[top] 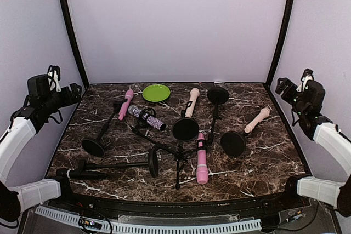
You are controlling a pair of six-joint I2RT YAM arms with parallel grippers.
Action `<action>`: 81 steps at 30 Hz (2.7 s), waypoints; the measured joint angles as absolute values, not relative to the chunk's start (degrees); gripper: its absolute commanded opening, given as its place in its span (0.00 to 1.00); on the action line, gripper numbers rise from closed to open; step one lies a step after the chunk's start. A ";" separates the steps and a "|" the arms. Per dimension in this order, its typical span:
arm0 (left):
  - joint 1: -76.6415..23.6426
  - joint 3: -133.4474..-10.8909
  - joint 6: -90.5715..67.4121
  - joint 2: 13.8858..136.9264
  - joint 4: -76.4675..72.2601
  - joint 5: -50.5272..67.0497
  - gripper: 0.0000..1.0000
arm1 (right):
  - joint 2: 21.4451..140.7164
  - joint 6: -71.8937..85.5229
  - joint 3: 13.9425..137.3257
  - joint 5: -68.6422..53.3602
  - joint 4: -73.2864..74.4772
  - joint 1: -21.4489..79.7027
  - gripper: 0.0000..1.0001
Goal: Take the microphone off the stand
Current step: Pick up the microphone stand with the microphone from the corner of the board.
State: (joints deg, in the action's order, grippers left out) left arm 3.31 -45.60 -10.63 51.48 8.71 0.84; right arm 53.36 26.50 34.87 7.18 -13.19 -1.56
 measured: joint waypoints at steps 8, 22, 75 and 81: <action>3.31 -46.61 -11.00 56.29 10.15 1.45 0.99 | 53.43 26.74 34.87 6.00 -12.69 -1.54 0.99; -0.47 -56.01 -9.30 59.90 11.27 12.95 0.95 | 56.60 23.42 46.28 -2.11 -4.99 1.76 0.97; -5.43 -67.42 -6.46 103.20 24.86 13.93 0.30 | 94.65 19.35 71.96 1.91 7.70 40.10 0.94; -5.43 -67.55 -6.35 104.09 25.45 14.13 0.23 | 94.70 19.31 71.96 1.28 7.64 40.12 0.94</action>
